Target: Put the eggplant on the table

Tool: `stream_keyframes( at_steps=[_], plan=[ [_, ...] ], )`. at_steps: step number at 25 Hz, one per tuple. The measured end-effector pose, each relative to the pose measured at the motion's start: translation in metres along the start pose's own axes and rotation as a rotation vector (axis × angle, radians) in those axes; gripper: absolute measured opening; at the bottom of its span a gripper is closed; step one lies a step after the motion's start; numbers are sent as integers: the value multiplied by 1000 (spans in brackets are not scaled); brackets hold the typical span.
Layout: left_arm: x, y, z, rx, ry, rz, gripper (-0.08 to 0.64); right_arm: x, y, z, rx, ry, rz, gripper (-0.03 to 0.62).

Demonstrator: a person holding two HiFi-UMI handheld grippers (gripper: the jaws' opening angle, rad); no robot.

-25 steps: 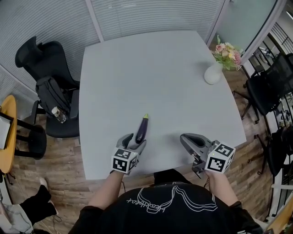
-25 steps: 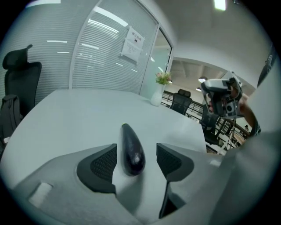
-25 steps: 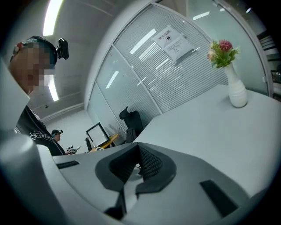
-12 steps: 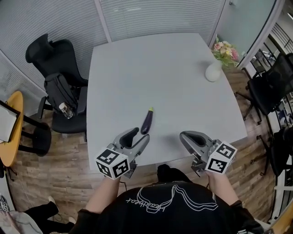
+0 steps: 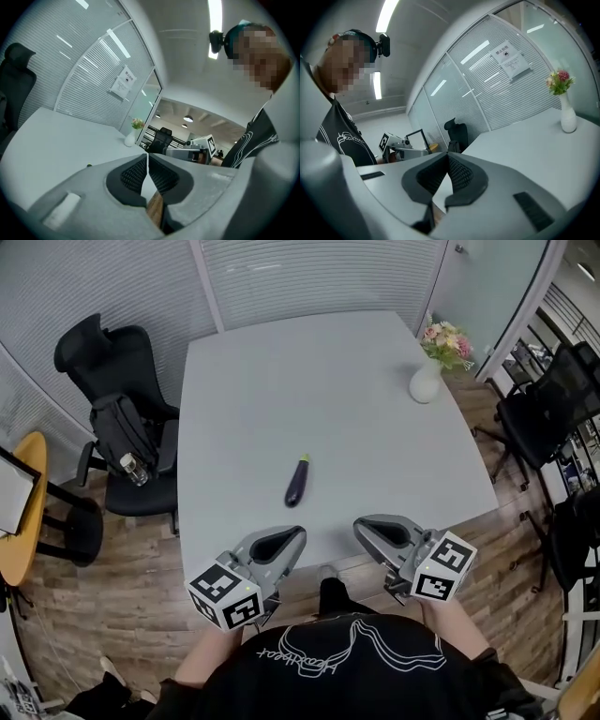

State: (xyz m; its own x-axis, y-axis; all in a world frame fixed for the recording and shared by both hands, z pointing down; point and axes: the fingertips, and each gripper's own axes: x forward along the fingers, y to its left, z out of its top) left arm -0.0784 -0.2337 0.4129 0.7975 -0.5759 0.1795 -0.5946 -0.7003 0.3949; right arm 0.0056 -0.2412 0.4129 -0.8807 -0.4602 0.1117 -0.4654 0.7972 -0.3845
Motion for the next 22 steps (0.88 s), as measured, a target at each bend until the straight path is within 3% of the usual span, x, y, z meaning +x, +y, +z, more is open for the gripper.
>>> stream_keyframes(
  at_steps=[3,10,22],
  plan=[
    [0,-3,-7,26,29,36,20,-1,9,-5,-9,20,15,9],
    [2,-18,-13,1,29,0,17,2,19,-13,11,28,49,9],
    [7,-29,0,40,20,-3,17,-5,19,1,-27,5,42,8]
  ],
)
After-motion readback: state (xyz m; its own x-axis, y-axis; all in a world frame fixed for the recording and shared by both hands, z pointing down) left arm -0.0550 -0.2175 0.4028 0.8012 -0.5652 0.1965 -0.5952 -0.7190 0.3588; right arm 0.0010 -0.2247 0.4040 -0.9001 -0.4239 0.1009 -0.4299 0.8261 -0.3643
